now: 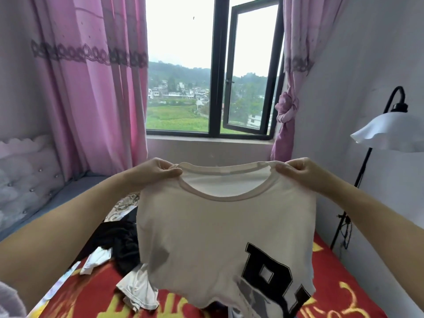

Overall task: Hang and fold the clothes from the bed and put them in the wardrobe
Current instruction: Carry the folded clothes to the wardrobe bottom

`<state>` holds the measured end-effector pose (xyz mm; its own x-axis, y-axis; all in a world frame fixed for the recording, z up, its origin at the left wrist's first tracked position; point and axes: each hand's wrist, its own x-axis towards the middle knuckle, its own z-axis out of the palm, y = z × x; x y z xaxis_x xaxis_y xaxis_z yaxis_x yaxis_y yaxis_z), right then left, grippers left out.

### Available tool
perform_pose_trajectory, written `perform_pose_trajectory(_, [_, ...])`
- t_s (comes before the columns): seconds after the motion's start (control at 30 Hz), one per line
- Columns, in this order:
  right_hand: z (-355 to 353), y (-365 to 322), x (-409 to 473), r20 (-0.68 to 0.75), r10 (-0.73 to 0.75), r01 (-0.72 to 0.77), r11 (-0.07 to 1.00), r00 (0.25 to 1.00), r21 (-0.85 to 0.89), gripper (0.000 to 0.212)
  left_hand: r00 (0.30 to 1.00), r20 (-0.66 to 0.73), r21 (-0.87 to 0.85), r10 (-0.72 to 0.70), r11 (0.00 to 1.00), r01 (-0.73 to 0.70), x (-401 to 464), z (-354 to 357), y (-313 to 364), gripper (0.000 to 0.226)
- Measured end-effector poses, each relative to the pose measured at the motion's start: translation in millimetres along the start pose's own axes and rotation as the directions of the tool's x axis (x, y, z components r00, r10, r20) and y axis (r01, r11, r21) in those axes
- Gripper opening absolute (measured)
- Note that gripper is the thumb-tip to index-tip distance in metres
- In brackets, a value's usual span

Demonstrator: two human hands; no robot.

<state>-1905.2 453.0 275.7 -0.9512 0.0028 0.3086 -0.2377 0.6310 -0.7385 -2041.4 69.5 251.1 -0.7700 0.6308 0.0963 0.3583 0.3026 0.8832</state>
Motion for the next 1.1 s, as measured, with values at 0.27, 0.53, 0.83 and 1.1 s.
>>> perform_pose_trajectory(0.27, [-0.4,-3.5,5.0,-0.019,0.285,-0.274,0.937,0.958,0.216,0.048,0.977,-0.202,-0.287,-0.065,0.958,0.004,1.7,10.6,7.6,0.037])
perform_pose_trajectory(0.53, [100.4,-53.7,17.2,-0.041,0.105,-0.095,0.974,0.994,0.205,0.046,0.987,-0.110,-0.427,-0.117,0.902,0.059,19.1,109.4,70.4,0.024])
perform_pose_trajectory(0.83, [104.7,-59.5,10.7,0.165,-0.022,0.026,0.999,0.986,-0.023,0.036,0.943,-0.233,0.097,0.237,0.971,-0.220,8.5,90.8,71.2,0.016])
perform_pose_trajectory(1.1, [97.4,-67.4,8.0,0.135,-0.213,0.223,0.973,0.968,-0.065,0.038,0.984,0.061,0.433,0.168,0.884,-0.178,9.1,78.1,74.2,0.014])
